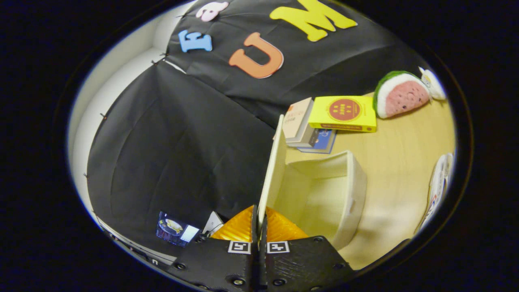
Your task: Open the storage box then place both shoes into the box .Put the left shoe in first, then the right shoe, with the right side of both shoes facing outward in a uniform manner.
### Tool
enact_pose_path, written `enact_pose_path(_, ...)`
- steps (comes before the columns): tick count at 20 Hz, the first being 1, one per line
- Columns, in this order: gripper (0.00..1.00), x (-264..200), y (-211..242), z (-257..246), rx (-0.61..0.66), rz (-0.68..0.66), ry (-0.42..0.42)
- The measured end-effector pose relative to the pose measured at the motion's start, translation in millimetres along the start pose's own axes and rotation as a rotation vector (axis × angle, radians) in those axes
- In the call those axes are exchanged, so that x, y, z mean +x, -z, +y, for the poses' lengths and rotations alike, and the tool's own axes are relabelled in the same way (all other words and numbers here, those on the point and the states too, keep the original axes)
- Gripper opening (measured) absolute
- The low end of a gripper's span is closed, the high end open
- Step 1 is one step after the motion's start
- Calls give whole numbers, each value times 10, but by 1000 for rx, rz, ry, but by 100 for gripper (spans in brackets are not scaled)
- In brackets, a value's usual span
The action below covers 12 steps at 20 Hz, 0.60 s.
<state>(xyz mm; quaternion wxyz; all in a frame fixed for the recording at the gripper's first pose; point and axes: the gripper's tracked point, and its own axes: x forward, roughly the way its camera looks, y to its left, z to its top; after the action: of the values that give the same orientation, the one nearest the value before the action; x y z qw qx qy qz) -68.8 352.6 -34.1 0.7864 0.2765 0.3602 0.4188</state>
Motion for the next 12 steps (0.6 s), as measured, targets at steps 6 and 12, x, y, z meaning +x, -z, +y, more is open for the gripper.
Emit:
enact_pose_path(6,0,555,77,720,-113,37,-24)
enact_pose_path(12,10,1140,140,1081,-225,47,9)
